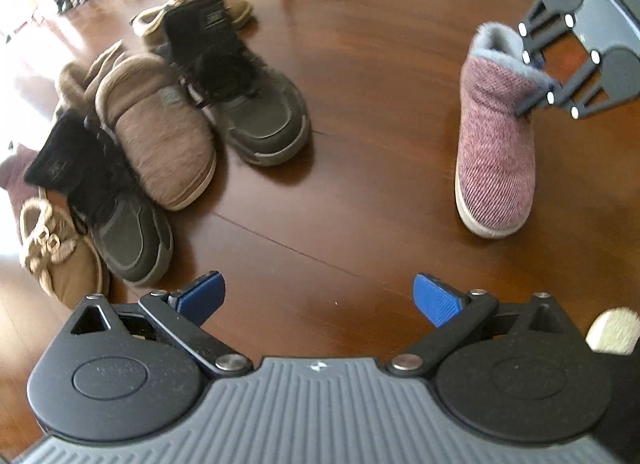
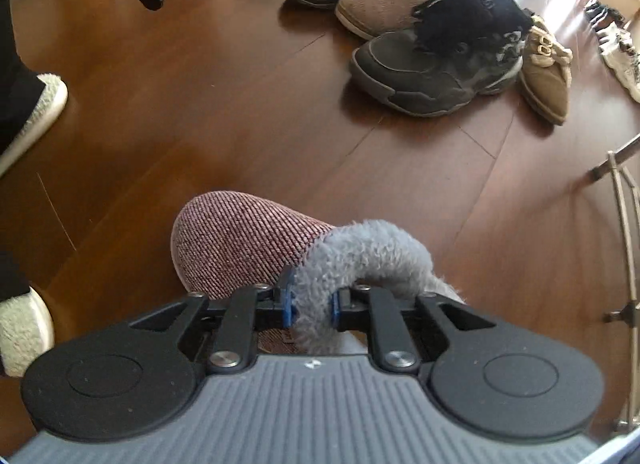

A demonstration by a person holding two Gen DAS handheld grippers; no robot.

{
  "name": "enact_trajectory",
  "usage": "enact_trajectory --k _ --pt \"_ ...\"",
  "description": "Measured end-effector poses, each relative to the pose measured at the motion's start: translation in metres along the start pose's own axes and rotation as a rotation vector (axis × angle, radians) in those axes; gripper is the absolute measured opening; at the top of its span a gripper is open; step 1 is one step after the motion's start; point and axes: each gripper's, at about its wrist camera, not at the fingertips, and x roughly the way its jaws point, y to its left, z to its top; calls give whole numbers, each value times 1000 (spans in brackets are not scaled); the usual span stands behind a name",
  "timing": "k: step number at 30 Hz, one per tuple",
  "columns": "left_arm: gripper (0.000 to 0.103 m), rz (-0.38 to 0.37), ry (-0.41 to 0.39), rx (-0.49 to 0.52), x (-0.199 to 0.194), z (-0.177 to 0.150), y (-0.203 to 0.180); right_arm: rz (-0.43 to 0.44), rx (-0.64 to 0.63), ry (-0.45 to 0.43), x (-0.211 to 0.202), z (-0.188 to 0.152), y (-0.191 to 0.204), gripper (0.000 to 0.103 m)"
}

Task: Organize scattered shoes
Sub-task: 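Carry the pink knit boot with the right tool toward the oil bottles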

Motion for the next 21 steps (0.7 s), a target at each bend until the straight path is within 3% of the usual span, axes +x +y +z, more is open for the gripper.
enact_trajectory --k 2,4,5,6,7,8,10,12,15,21 --pt "102 -3 -14 21 -1 0 -4 -61 47 -19 -6 -3 5 38" --pt "102 -12 -18 28 -1 1 -6 -214 292 -103 -26 -12 15 61" --pt "102 -16 -16 30 0 1 -7 -246 352 -118 -29 -14 17 69" --pt "102 -19 -15 32 1 1 -8 -338 540 -154 -38 -22 21 79" --pt "102 -20 -13 34 3 2 -9 -378 639 -169 -42 -27 24 81" --pt "102 -20 -13 37 4 3 -10 -426 948 -207 -50 -43 32 81" --pt "102 -22 -16 39 5 6 -11 -374 1275 -263 -53 -65 47 84" --pt "102 -35 -24 44 6 10 -13 -295 1453 -268 -44 -73 61 85" --pt "102 -51 -34 65 7 14 -19 -295 1488 -228 -30 -66 68 85" --pt "102 -62 -38 113 7 11 -27 -451 1568 -221 -10 -40 57 86"
